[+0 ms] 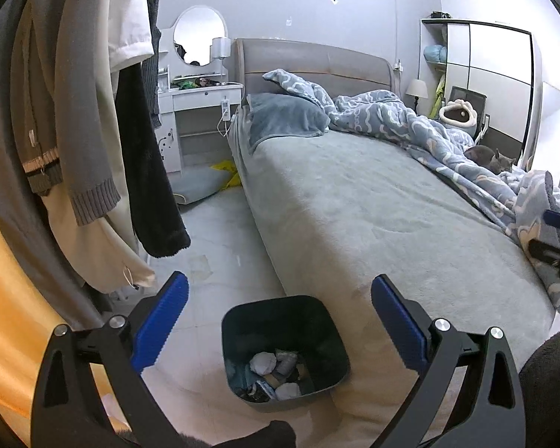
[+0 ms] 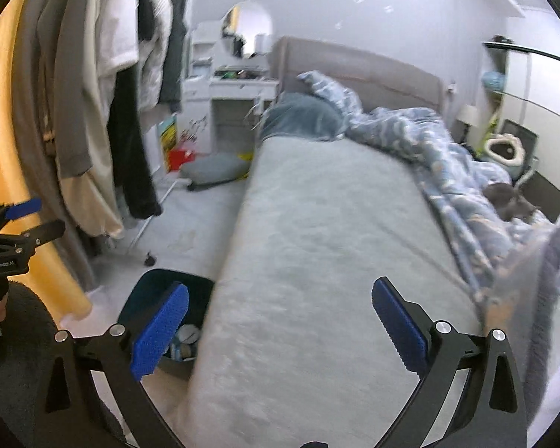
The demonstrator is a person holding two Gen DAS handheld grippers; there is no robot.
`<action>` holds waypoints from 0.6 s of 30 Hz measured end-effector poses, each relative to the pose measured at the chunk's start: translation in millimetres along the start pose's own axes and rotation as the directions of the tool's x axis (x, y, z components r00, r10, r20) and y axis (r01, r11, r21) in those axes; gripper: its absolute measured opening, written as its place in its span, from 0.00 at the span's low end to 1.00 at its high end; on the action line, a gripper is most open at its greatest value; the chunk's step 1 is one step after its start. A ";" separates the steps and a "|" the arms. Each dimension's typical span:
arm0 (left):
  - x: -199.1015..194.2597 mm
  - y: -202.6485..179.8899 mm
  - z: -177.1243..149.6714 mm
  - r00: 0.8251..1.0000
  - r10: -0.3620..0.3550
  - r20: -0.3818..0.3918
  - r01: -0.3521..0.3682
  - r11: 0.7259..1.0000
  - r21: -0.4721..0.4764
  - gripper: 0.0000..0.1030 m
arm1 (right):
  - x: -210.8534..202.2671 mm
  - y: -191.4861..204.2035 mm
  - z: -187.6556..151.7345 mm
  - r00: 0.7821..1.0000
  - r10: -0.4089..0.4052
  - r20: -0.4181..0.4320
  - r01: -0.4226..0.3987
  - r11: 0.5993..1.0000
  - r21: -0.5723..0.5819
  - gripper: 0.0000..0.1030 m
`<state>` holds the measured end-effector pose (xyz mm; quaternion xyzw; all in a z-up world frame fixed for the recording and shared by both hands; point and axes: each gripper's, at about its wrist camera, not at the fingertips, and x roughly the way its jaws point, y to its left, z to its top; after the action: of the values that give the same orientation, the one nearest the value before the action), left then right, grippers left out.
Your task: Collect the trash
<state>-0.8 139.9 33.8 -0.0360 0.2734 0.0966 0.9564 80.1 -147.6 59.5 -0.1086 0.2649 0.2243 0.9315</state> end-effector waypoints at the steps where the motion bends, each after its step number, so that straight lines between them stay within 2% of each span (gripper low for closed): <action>1: 0.6 -1.7 -1.8 1.000 0.001 -0.003 -0.001 1.000 -0.002 0.97 | -4.2 -3.6 -2.5 1.000 -0.010 0.008 0.010 1.000 0.006 0.97; 7: 7.5 -10.5 -16.3 1.000 -0.003 -0.015 0.003 1.000 0.001 0.97 | -24.9 -42.2 -26.9 0.998 -0.067 0.011 0.066 0.994 0.092 0.97; 9: 7.7 -12.1 -18.6 1.000 -0.009 -0.011 0.009 1.000 -0.004 0.97 | -29.7 -46.7 -32.2 0.997 -0.067 0.027 0.064 0.992 0.112 0.97; 14: 8.0 -12.2 -21.6 1.000 -0.010 0.004 0.010 1.000 -0.017 0.97 | -42.2 -43.9 -38.9 0.995 -0.046 0.086 0.040 0.996 0.077 0.97; 18: 7.2 -16.1 -23.2 1.000 -0.007 0.008 0.007 1.000 0.004 0.97 | -42.1 -50.1 -40.8 0.997 -0.032 0.076 0.025 0.995 0.093 0.97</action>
<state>-3.5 122.5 10.5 -0.0345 0.2695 0.0927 0.9579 53.8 -219.7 52.4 -0.0608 0.2370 0.2026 0.9482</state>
